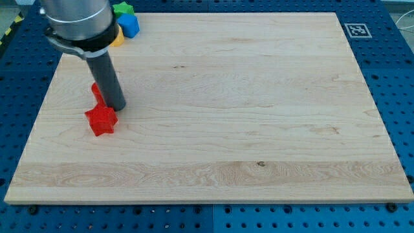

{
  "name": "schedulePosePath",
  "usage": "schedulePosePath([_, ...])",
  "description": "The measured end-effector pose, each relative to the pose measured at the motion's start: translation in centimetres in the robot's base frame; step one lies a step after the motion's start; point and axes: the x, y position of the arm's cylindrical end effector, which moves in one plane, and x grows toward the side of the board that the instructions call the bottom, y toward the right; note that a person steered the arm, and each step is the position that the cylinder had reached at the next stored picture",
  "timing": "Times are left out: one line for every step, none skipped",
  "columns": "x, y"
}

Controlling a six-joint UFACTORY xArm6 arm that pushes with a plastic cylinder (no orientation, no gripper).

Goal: Move the red circle towards the group of the blocks

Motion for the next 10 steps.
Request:
schedulePosePath([-0.2, -1.2])
schedulePosePath([-0.6, -1.4])
schedulePosePath([-2.0, -1.4])
schedulePosePath([-2.8, -1.9])
schedulePosePath([-2.8, -3.5])
schedulePosePath([-2.8, -4.4])
schedulePosePath([-2.8, -6.0])
schedulePosePath([-2.8, -6.5])
schedulePosePath([-3.1, -6.4])
schedulePosePath([-3.2, -6.1])
